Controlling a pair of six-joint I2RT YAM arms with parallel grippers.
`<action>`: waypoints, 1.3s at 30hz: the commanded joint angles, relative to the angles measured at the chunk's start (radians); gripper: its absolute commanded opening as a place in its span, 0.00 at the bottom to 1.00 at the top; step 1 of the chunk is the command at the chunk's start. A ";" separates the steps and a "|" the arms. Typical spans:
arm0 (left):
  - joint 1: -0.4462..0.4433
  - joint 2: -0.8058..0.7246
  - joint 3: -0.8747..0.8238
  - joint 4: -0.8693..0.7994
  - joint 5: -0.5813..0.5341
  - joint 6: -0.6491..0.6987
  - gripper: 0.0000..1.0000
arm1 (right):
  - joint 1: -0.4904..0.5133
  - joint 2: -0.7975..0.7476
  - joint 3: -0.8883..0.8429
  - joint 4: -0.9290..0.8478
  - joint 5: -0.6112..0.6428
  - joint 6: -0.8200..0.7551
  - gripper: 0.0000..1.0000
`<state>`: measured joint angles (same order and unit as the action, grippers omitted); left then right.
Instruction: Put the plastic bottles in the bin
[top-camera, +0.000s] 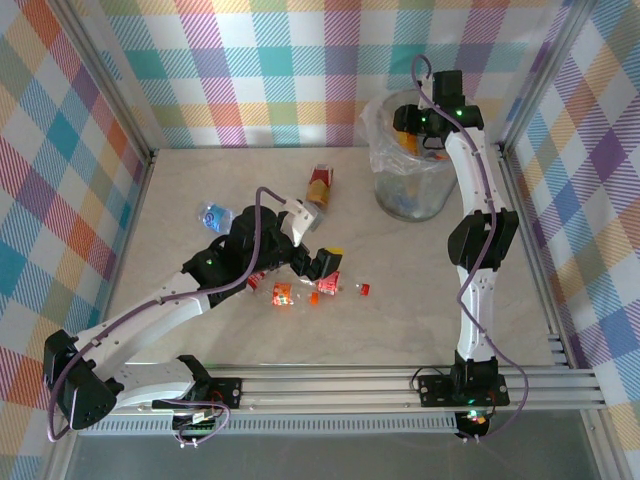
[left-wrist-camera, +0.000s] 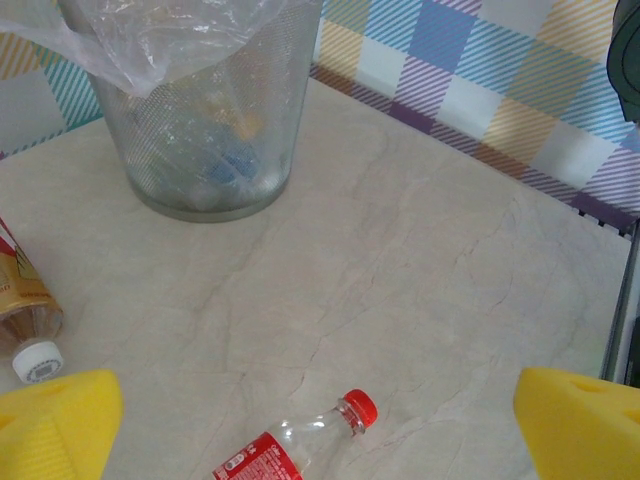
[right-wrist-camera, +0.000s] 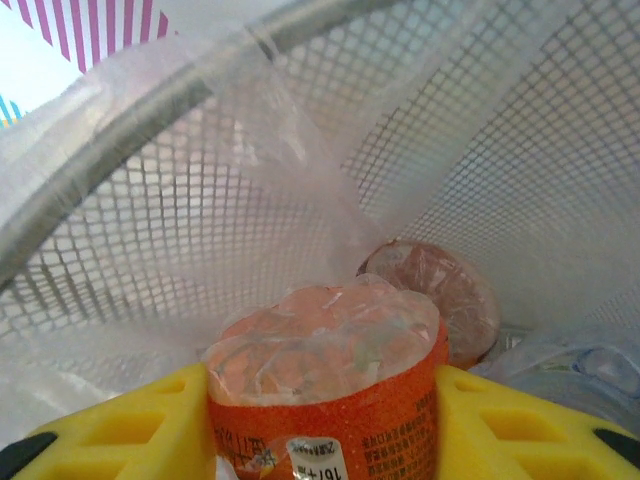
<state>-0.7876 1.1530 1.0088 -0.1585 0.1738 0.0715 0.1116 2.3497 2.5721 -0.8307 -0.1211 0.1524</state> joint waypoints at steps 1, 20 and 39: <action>-0.005 -0.009 0.036 0.001 0.015 0.008 1.00 | -0.006 -0.050 -0.023 -0.114 0.033 -0.030 0.52; -0.002 -0.035 0.036 0.002 0.007 0.005 1.00 | -0.006 -0.181 -0.030 -0.092 -0.034 0.026 0.77; 0.042 -0.080 0.073 -0.076 -0.024 0.071 1.00 | 0.034 -0.572 -0.491 -0.035 -0.087 0.025 0.85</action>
<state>-0.7555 1.0943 1.0451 -0.2096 0.1364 0.1108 0.1234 1.8233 2.1529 -0.8837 -0.1696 0.1757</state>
